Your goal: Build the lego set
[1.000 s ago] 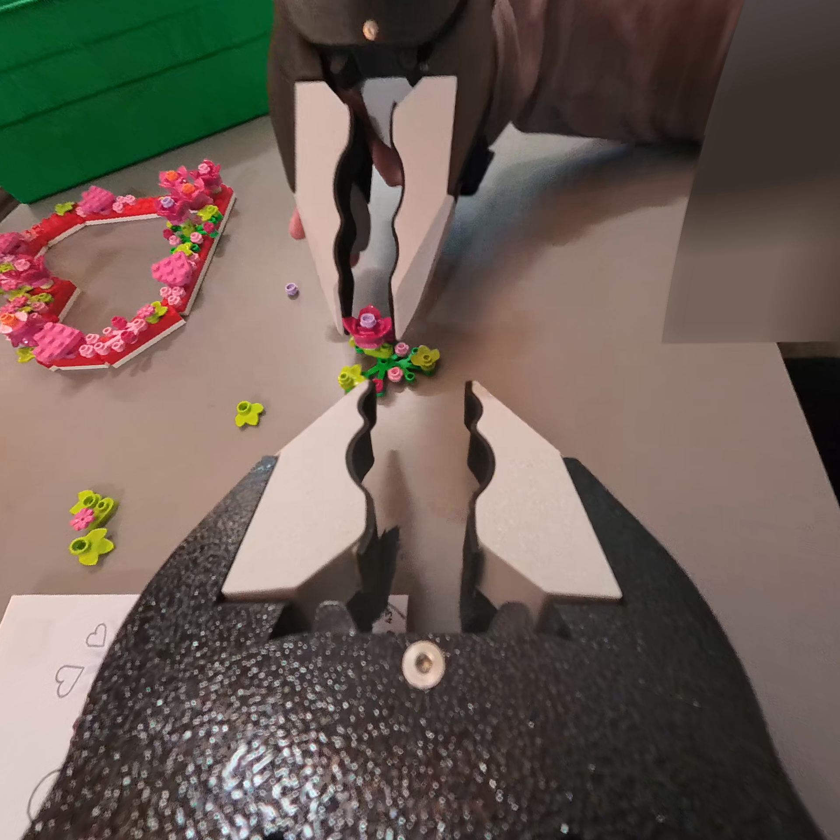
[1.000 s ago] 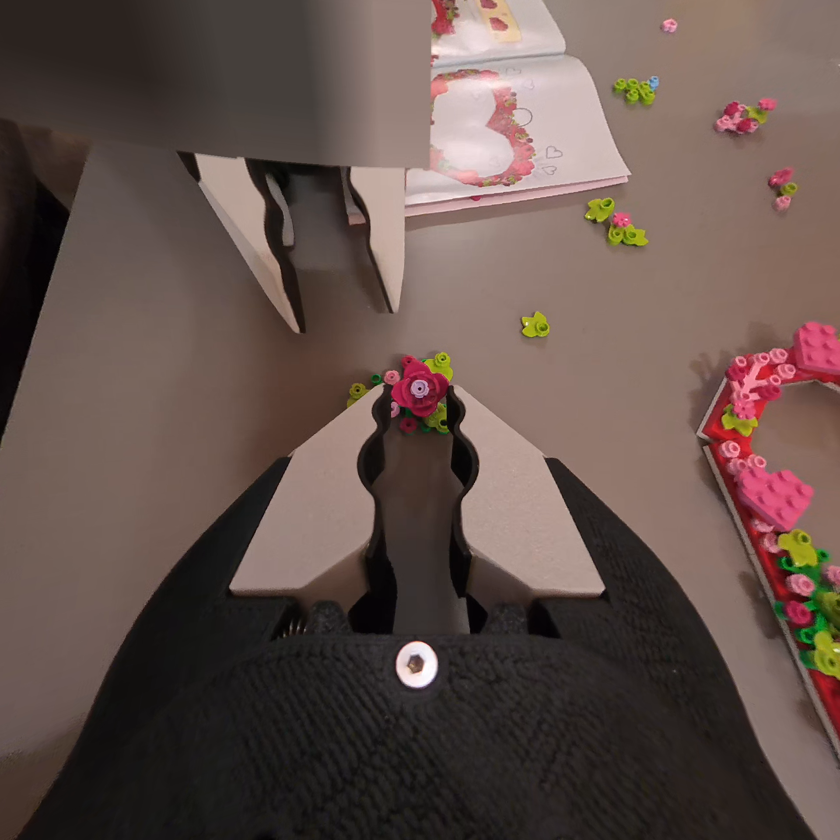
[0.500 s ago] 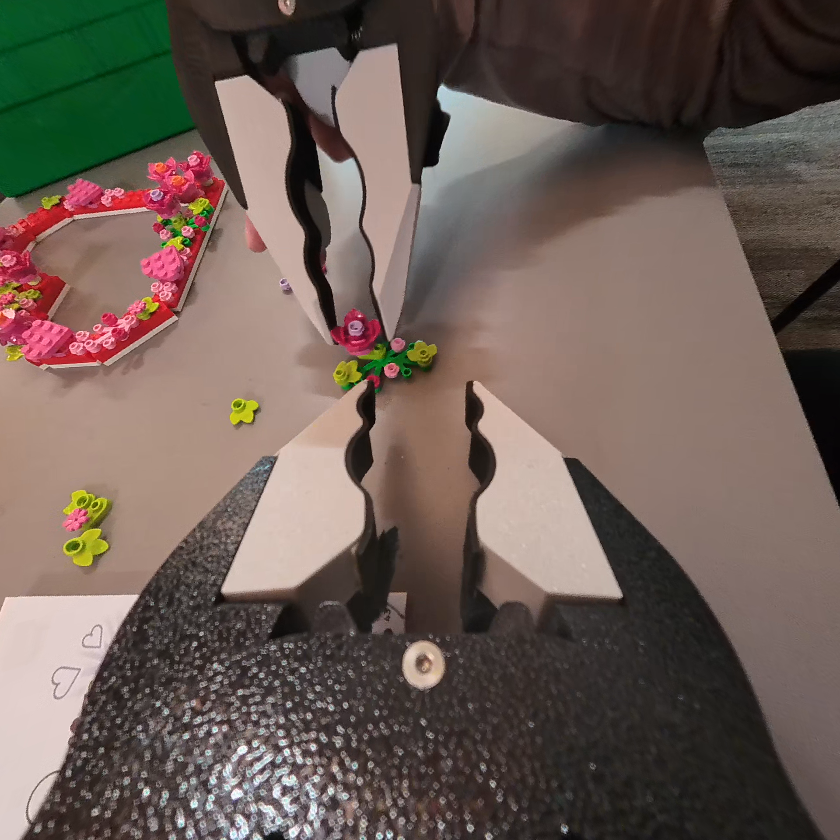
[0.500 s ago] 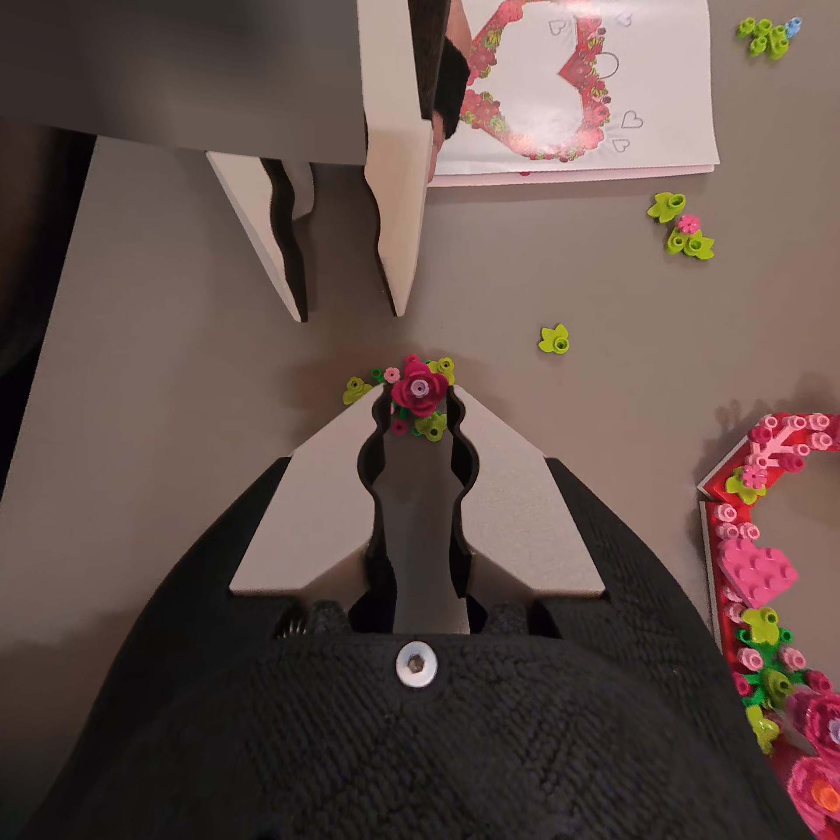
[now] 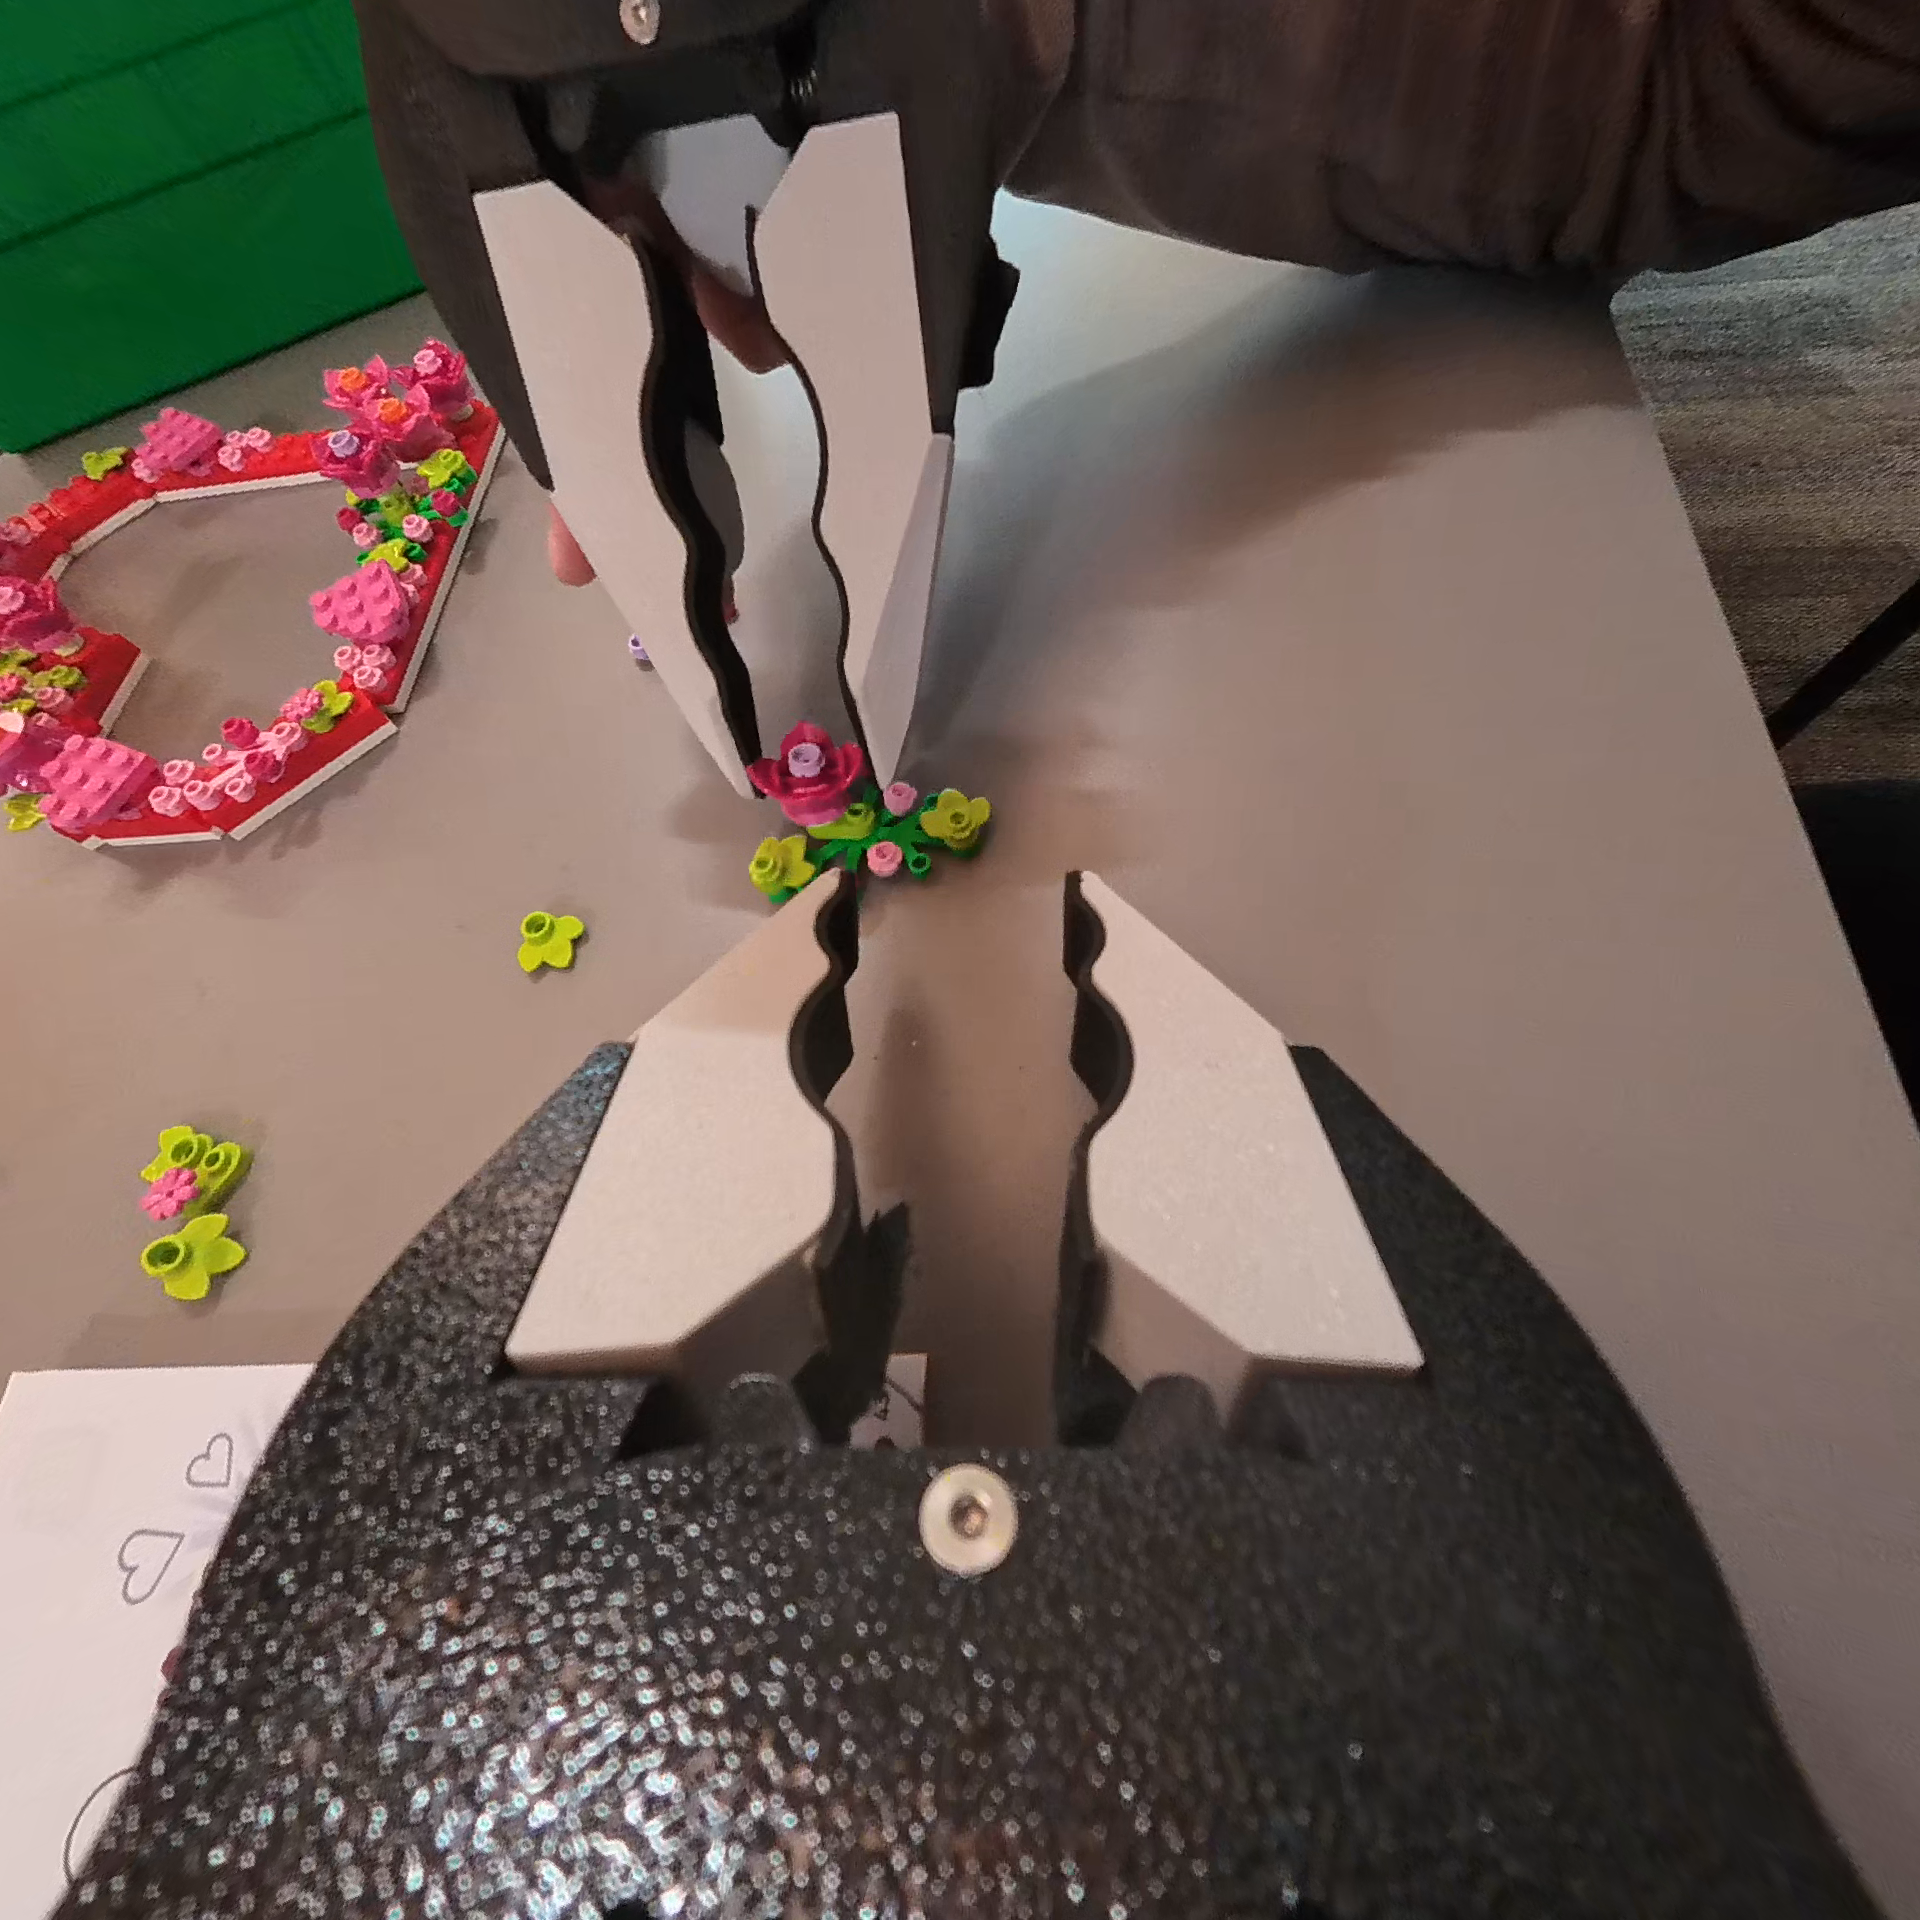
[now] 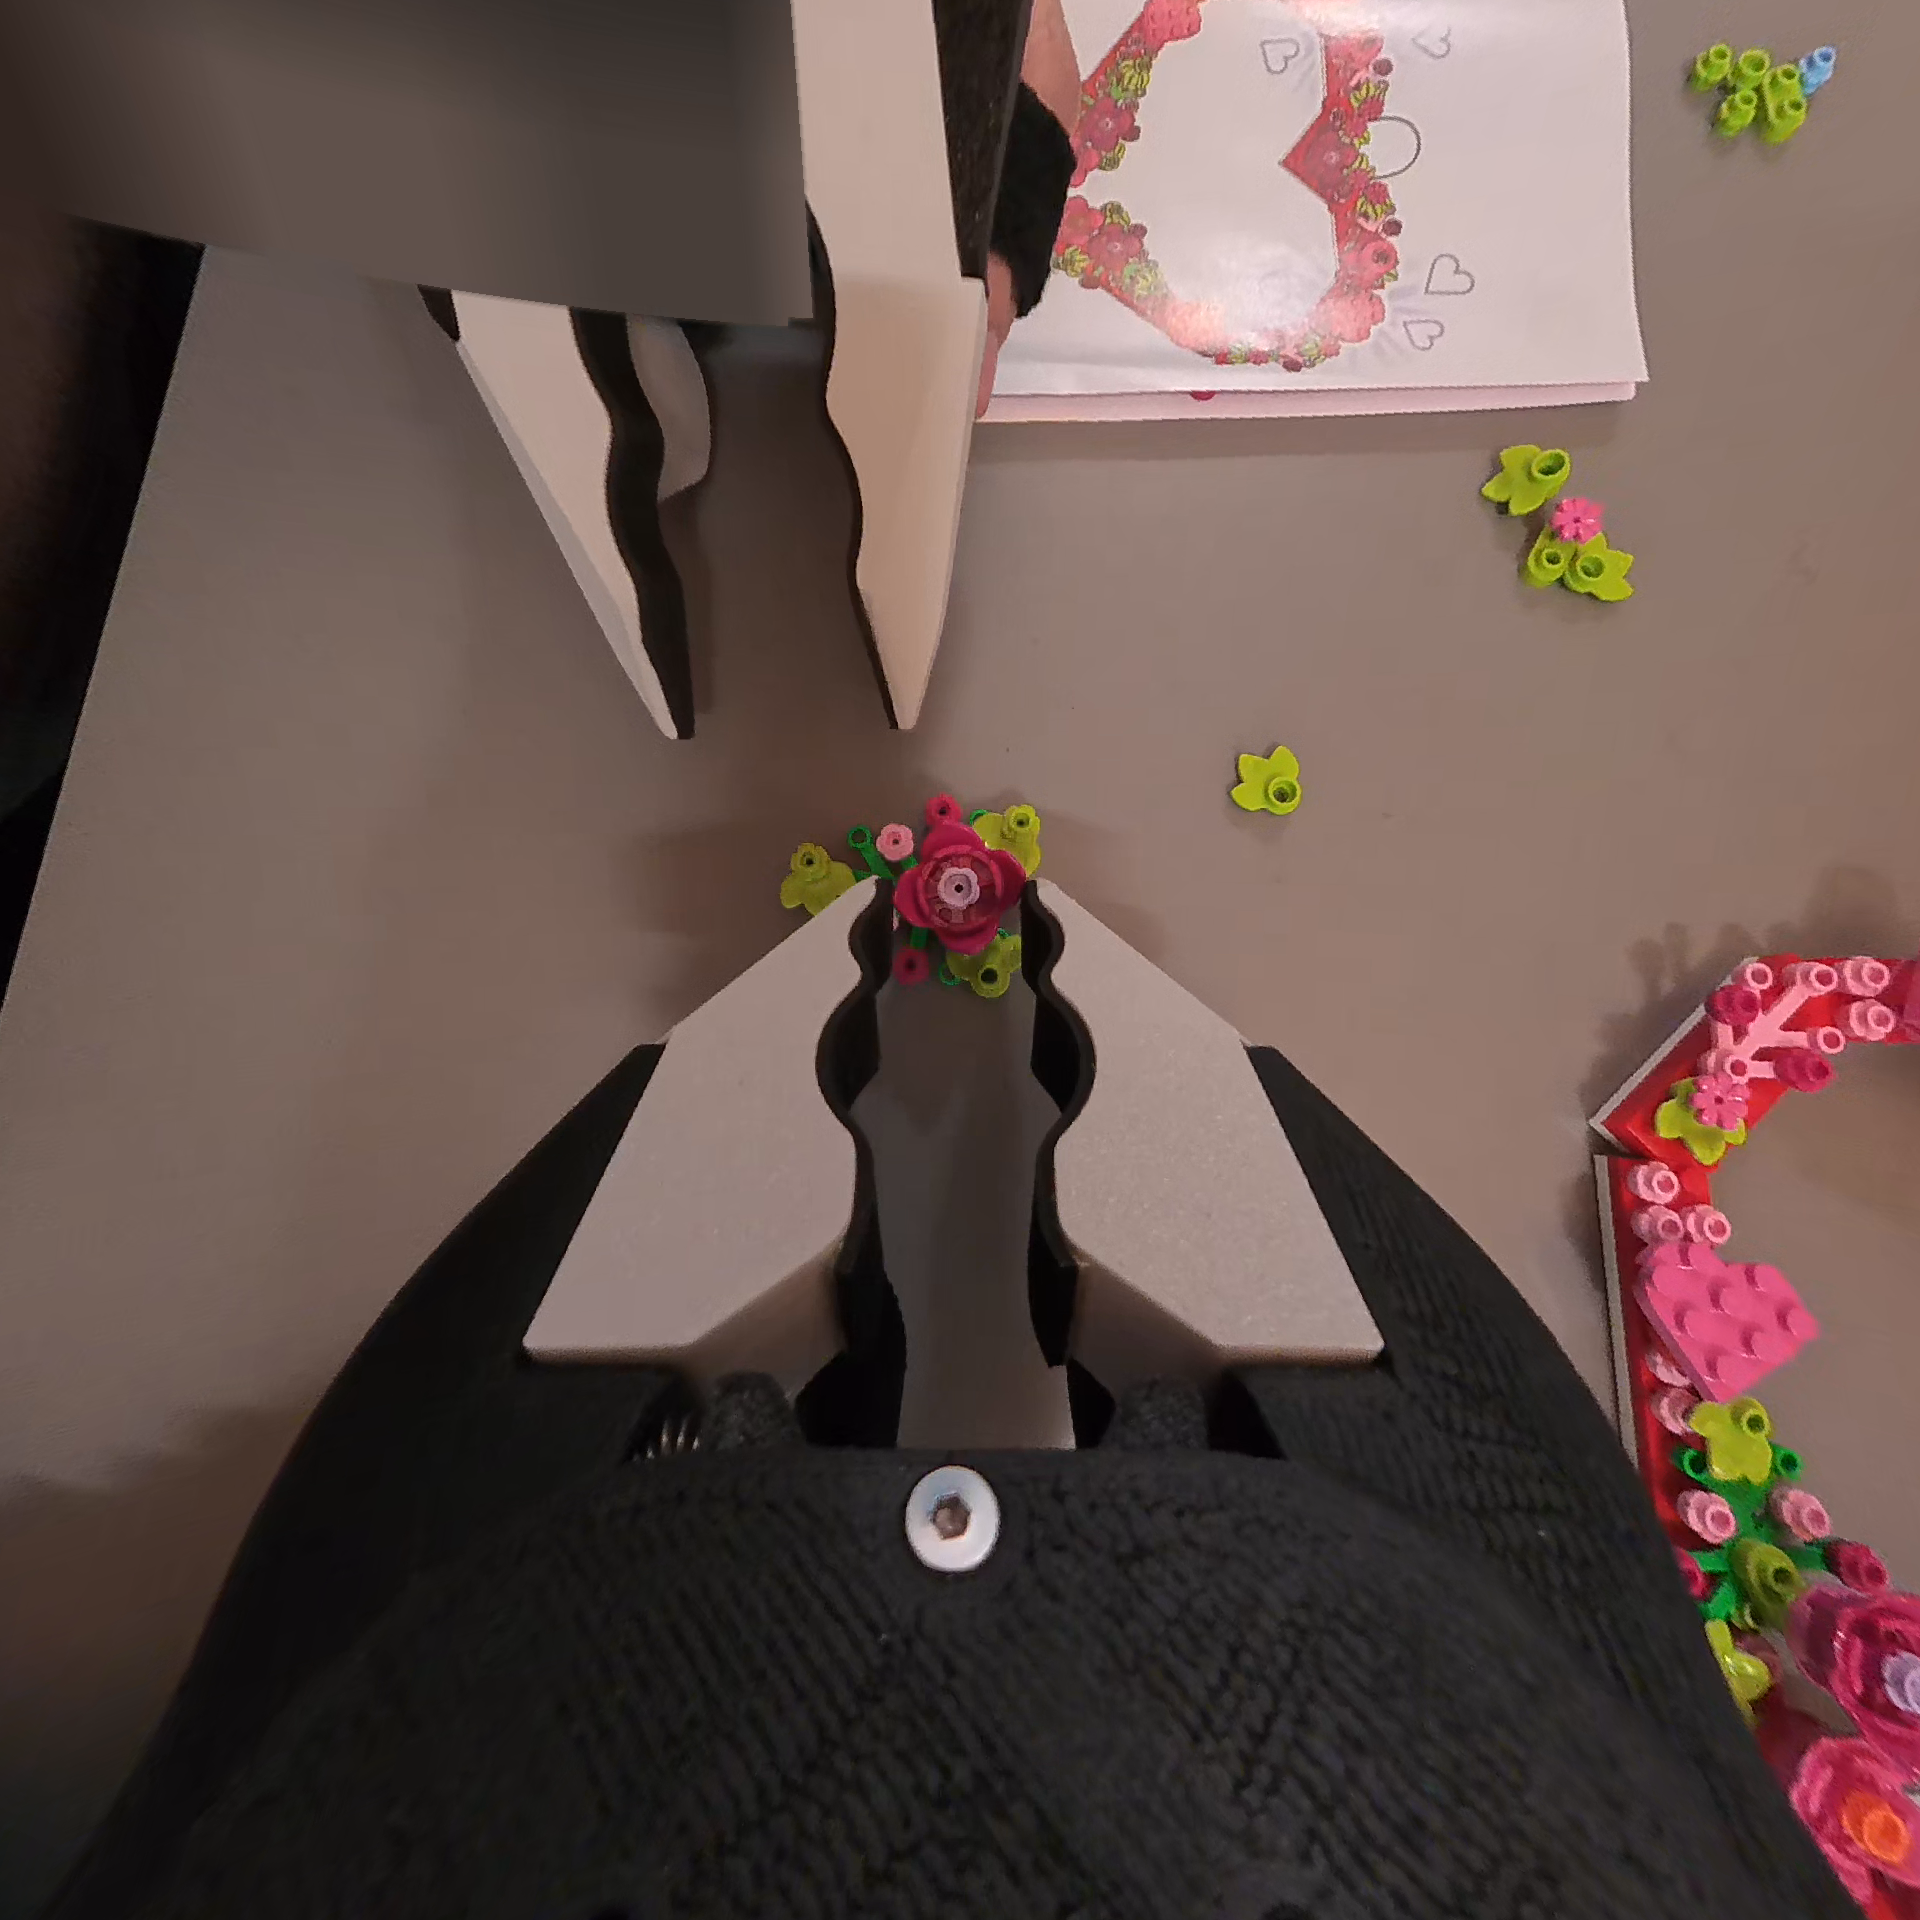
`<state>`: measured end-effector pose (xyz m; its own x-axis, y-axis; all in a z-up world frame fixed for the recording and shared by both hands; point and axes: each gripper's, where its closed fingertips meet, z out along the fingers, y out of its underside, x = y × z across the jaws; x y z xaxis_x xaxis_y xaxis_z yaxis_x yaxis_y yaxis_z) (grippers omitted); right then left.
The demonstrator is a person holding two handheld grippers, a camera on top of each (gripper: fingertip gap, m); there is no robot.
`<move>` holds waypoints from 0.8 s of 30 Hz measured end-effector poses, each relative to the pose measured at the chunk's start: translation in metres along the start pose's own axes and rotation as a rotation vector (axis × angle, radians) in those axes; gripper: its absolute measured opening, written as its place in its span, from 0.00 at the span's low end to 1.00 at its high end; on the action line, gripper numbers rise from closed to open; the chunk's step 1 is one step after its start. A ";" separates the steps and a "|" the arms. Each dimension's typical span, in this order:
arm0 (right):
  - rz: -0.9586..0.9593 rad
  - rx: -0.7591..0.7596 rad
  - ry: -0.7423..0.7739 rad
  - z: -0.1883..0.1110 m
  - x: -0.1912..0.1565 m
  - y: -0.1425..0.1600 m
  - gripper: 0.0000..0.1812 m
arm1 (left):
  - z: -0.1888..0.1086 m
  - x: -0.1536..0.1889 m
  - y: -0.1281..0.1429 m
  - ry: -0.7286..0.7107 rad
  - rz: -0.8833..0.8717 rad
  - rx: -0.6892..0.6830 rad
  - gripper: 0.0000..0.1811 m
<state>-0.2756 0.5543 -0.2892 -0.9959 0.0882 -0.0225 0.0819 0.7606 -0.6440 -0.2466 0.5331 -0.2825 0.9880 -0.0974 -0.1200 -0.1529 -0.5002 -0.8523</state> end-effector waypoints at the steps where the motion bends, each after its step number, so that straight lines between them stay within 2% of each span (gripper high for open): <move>1: 0.001 -0.001 0.001 0.000 0.000 0.000 0.13 | 0.000 0.000 0.000 -0.001 0.001 -0.001 0.21; 15: 0.009 -0.008 0.011 0.002 0.001 -0.001 0.12 | 0.000 -0.001 -0.003 -0.015 0.005 0.015 0.24; 21: 0.014 -0.010 0.009 0.003 0.001 -0.001 0.12 | 0.005 0.002 -0.010 -0.004 0.049 0.042 0.37; 24: 0.014 -0.017 0.011 0.003 0.001 0.000 0.12 | 0.007 0.006 -0.016 0.006 0.096 0.070 0.38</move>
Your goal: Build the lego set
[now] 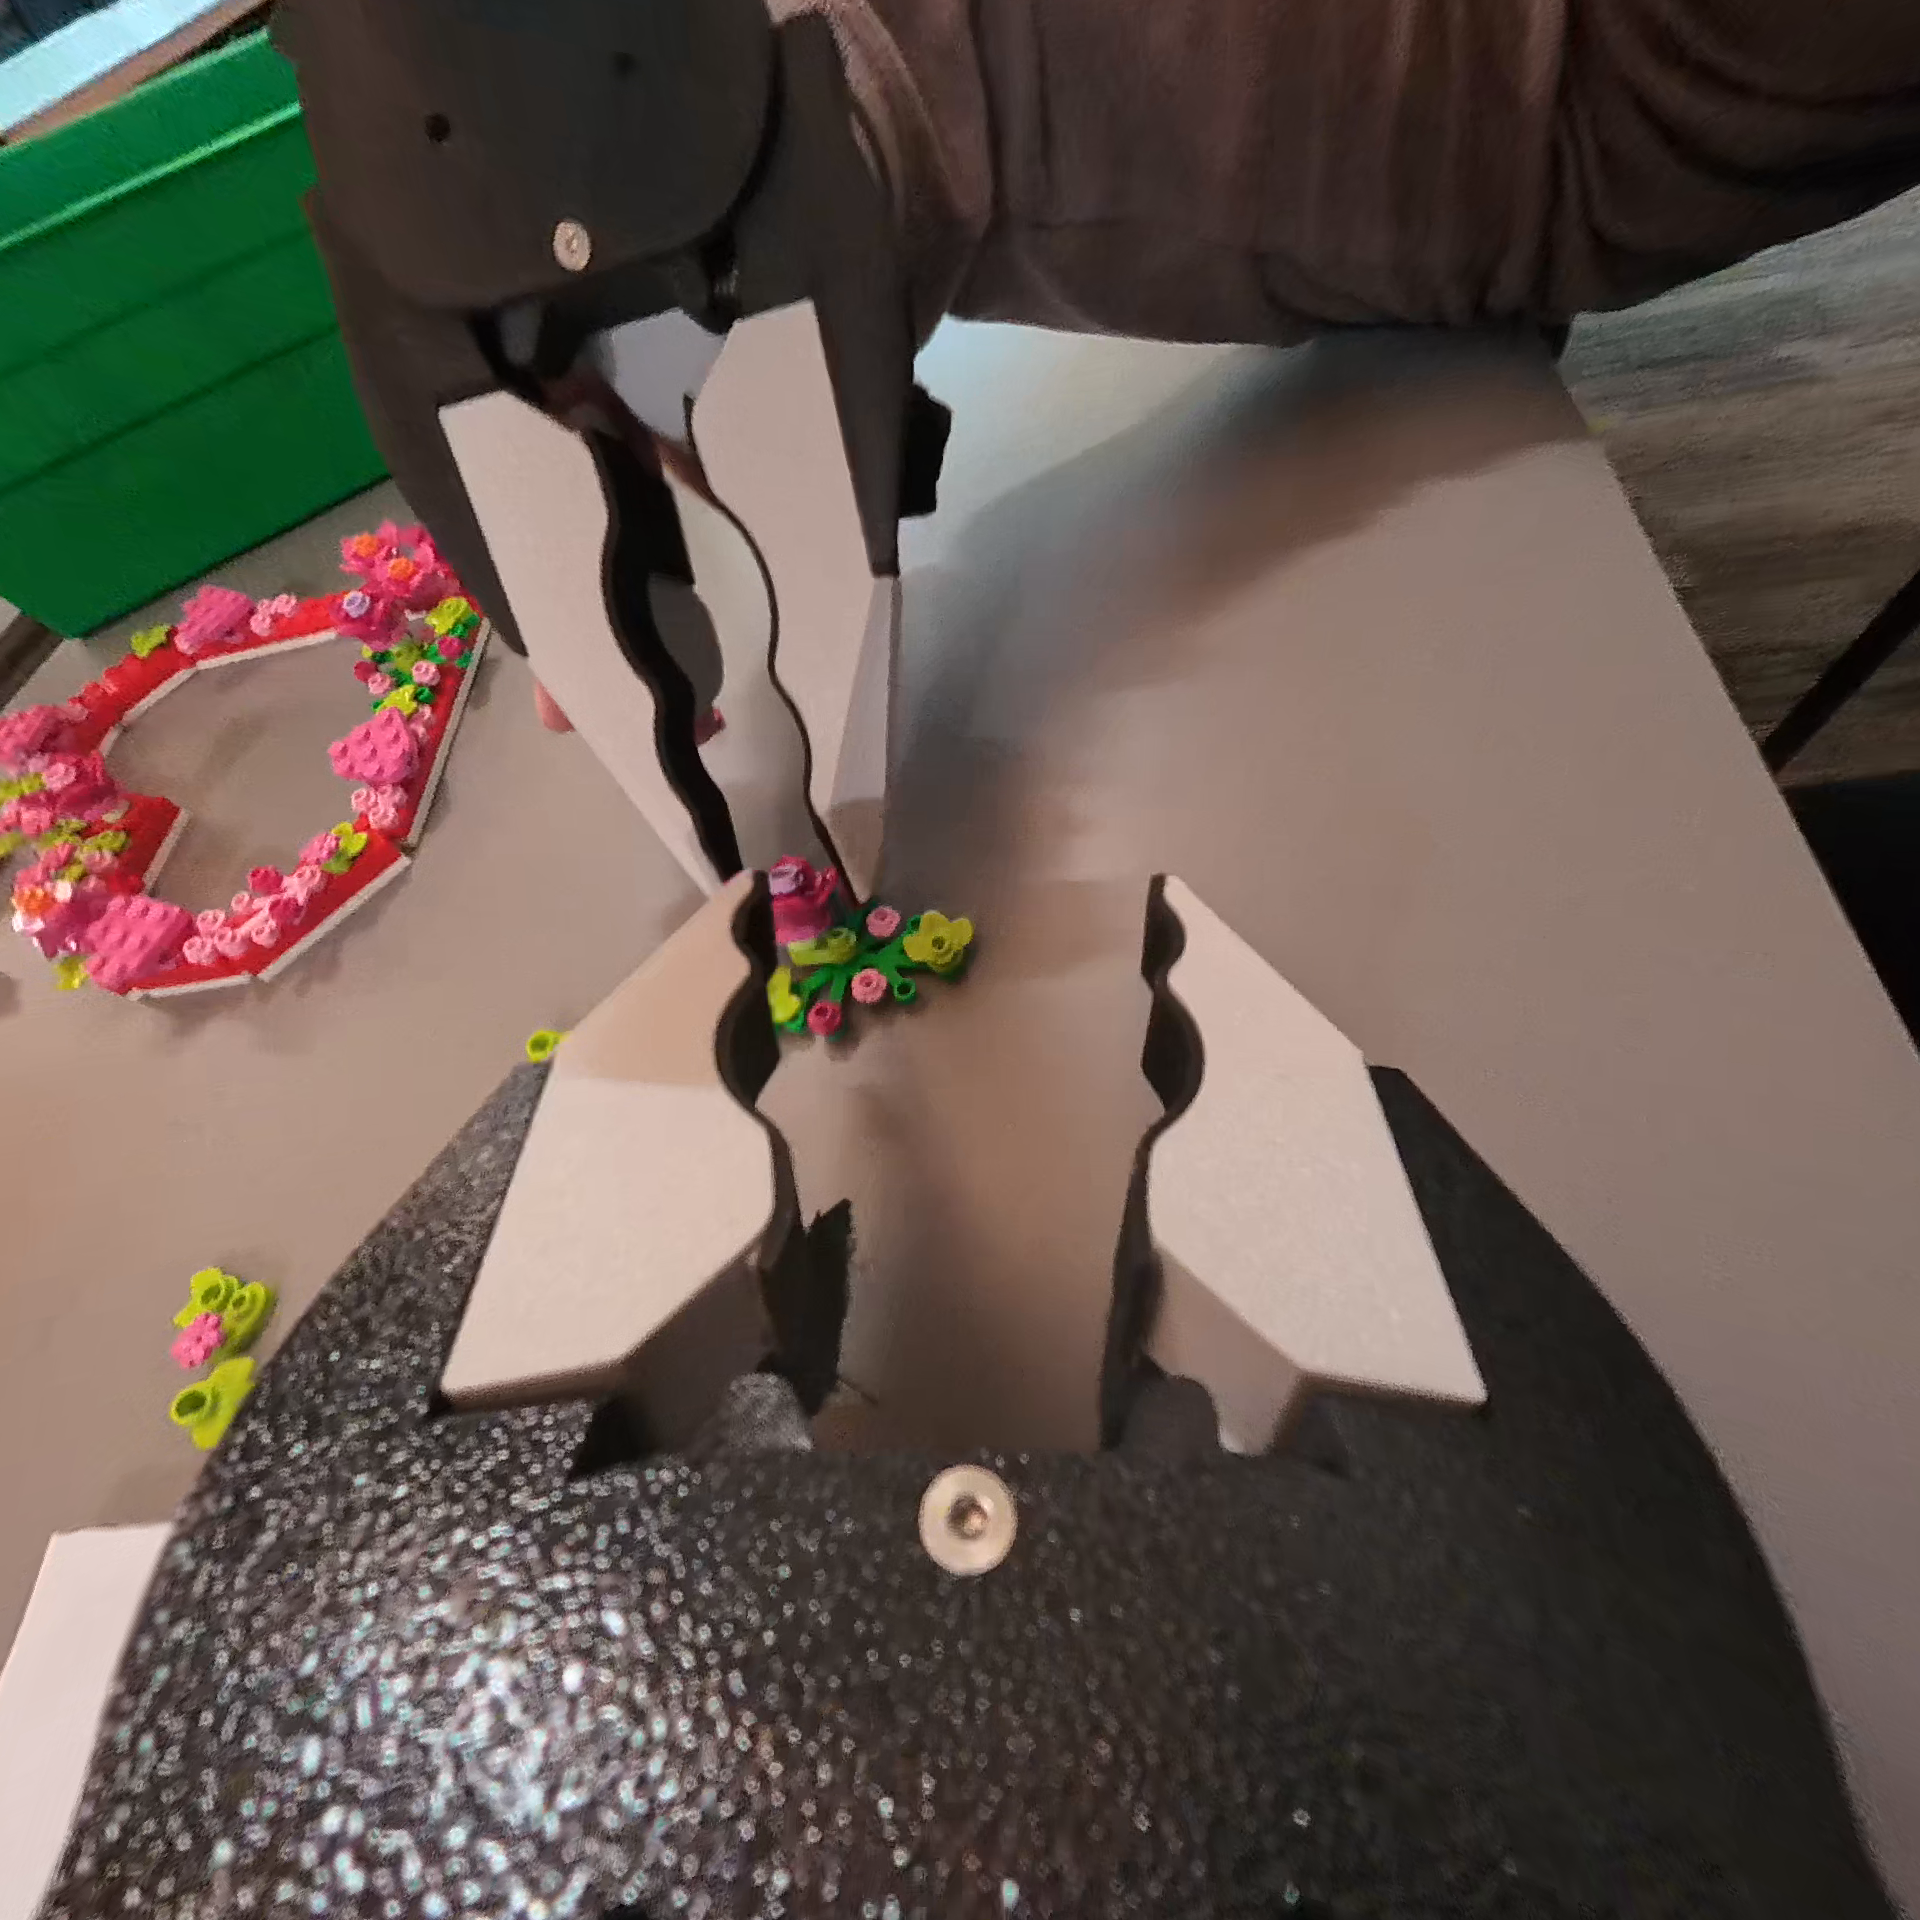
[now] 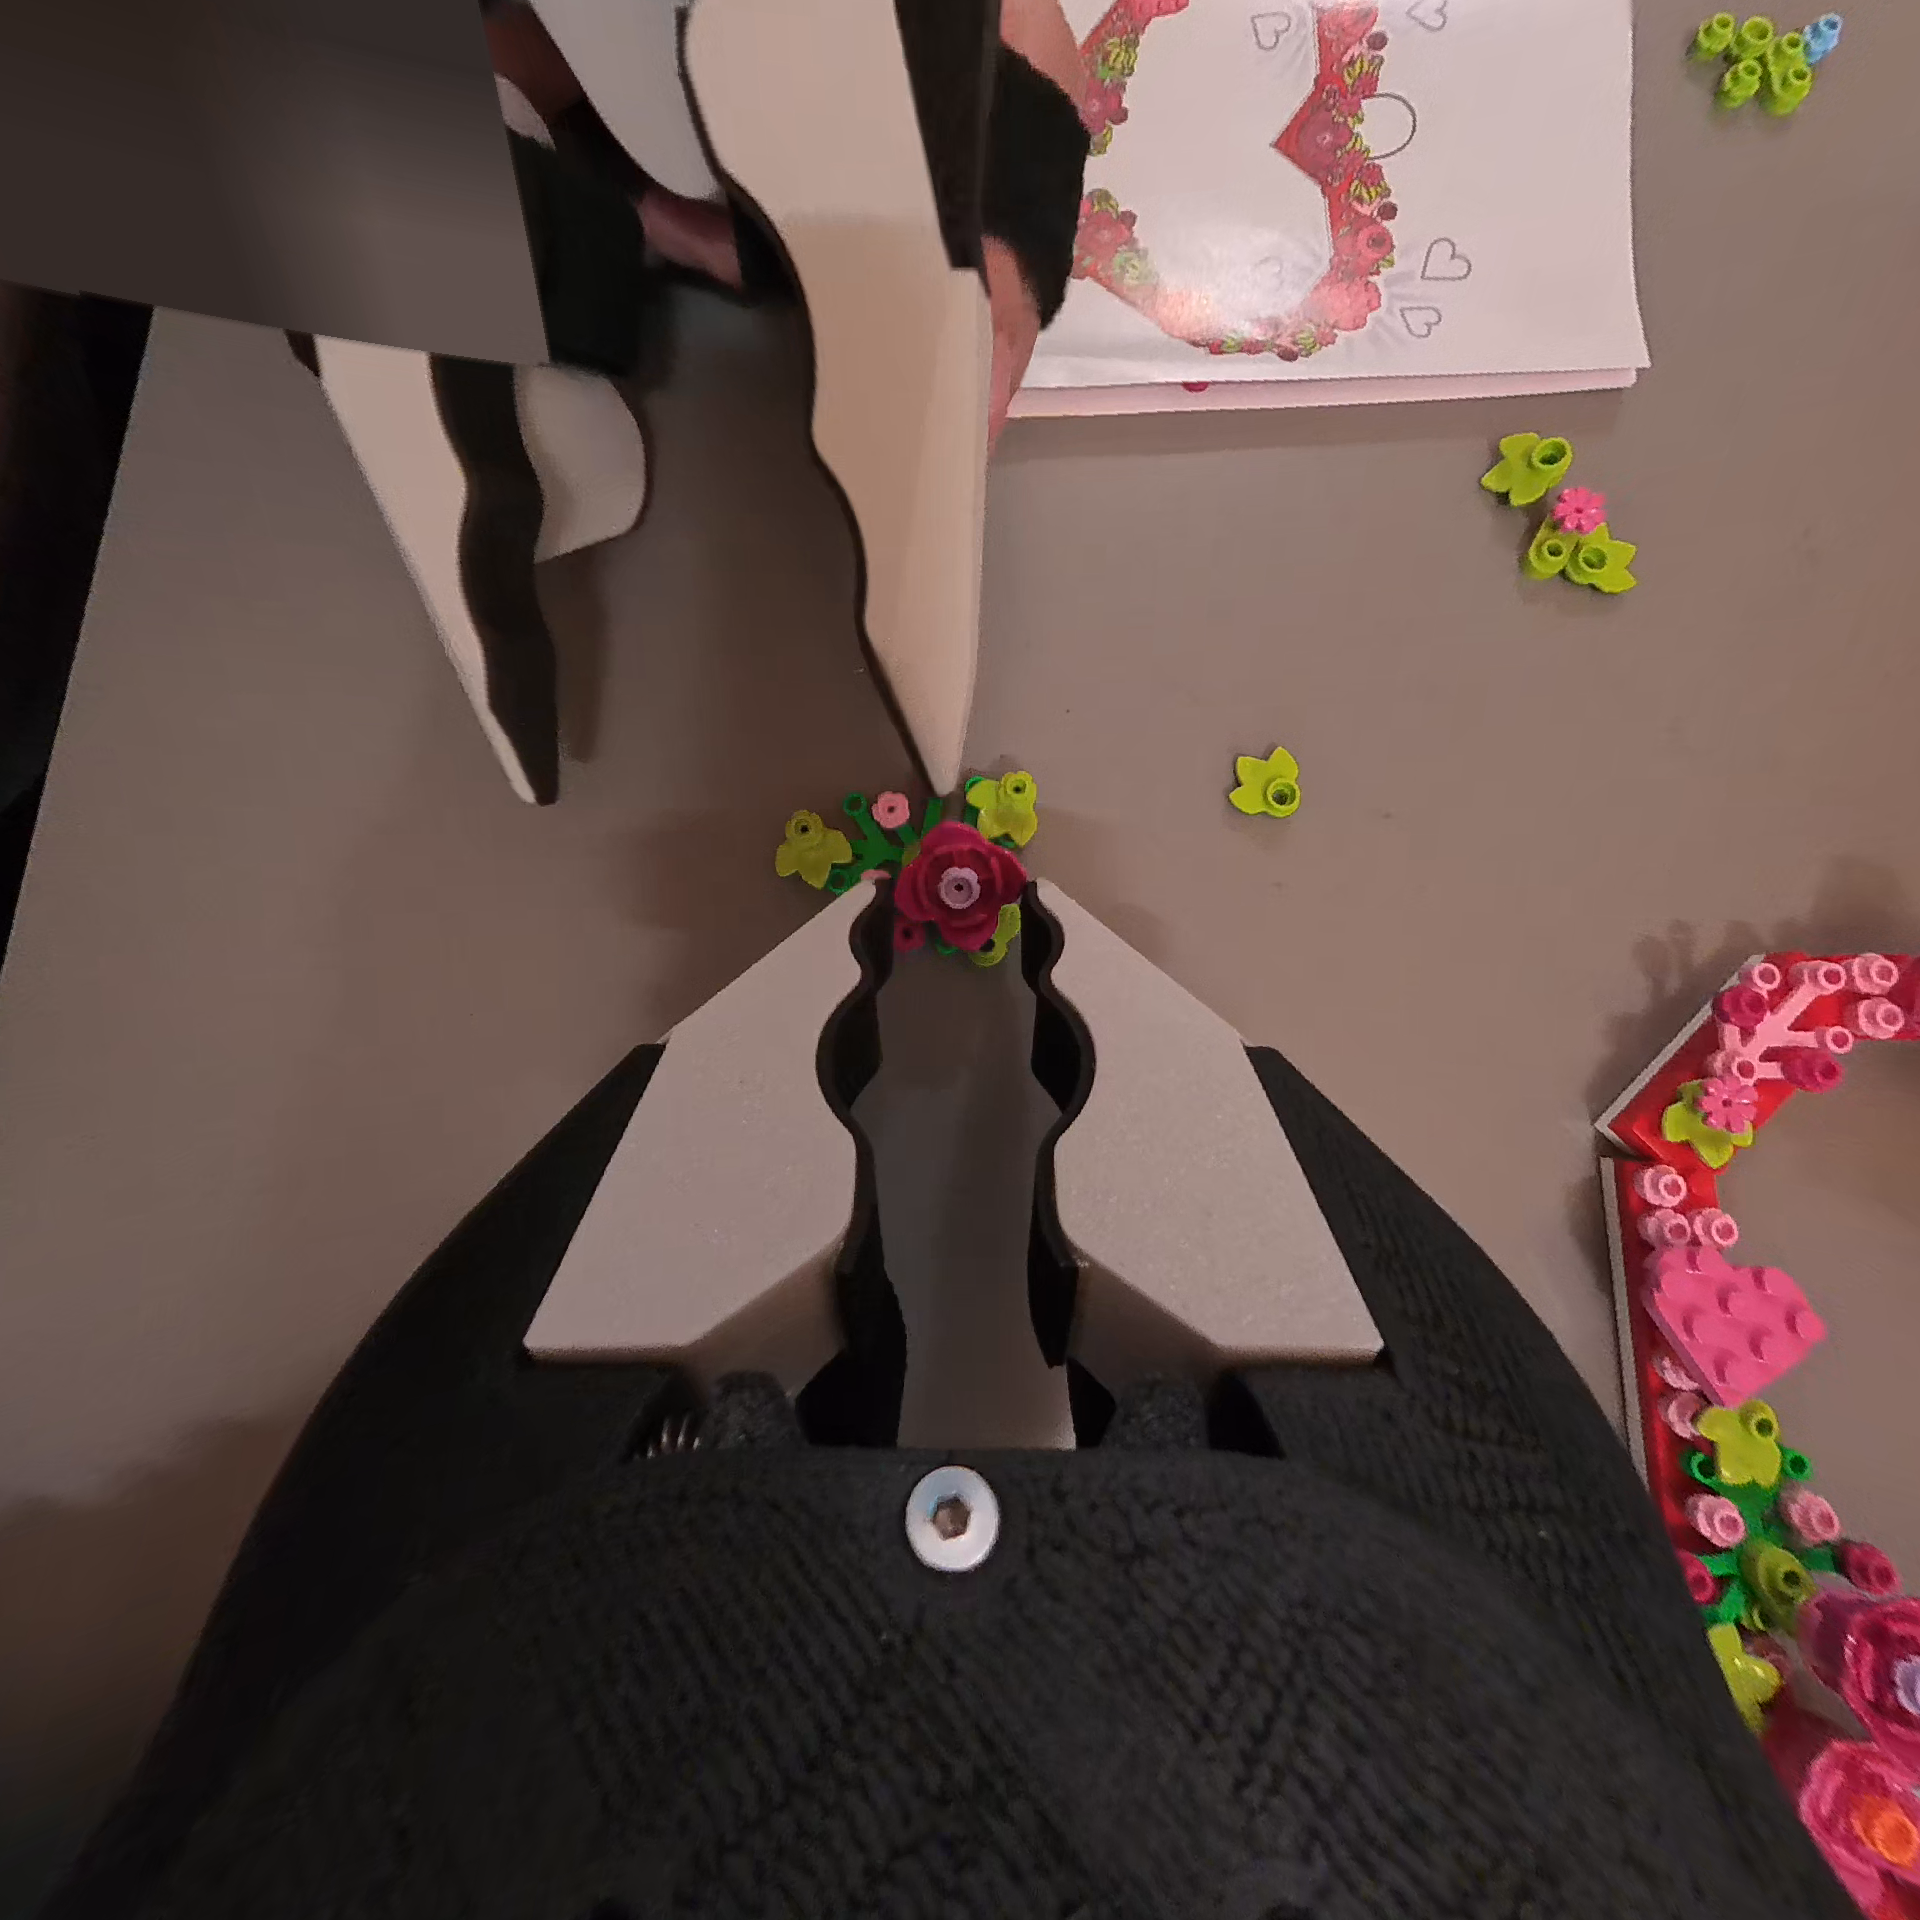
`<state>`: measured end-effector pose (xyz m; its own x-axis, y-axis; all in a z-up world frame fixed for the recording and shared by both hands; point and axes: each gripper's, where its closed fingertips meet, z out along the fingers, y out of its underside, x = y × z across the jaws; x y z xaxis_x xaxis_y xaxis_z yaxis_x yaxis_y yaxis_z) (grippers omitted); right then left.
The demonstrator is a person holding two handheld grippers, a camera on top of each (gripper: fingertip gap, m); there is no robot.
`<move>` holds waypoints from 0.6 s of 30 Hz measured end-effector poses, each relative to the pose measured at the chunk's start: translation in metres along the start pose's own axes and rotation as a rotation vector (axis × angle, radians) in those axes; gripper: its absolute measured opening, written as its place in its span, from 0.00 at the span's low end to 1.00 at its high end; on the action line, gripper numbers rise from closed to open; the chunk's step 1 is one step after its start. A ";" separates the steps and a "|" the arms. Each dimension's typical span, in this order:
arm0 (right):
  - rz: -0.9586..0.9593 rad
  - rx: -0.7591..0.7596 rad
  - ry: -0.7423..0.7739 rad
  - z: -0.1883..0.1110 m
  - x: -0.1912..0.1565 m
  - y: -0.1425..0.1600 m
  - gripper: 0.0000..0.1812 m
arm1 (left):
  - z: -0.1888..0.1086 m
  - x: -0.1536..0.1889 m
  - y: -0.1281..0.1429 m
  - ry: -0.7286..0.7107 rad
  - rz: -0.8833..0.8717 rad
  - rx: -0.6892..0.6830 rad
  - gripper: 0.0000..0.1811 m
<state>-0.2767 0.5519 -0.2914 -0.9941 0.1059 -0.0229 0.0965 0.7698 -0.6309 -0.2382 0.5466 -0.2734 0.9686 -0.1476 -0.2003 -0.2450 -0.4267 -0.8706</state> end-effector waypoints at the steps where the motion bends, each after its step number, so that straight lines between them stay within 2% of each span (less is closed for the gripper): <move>1: 0.000 -0.002 -0.001 0.000 0.000 0.000 0.12 | 0.001 0.001 -0.001 0.004 0.010 0.005 0.39; 7: -0.001 -0.003 0.000 0.001 -0.001 -0.001 0.12 | 0.007 0.001 0.007 0.010 0.033 -0.056 0.42; 18: 0.004 0.001 0.014 0.002 -0.003 -0.007 0.12 | 0.006 0.001 0.012 0.019 0.044 -0.081 0.39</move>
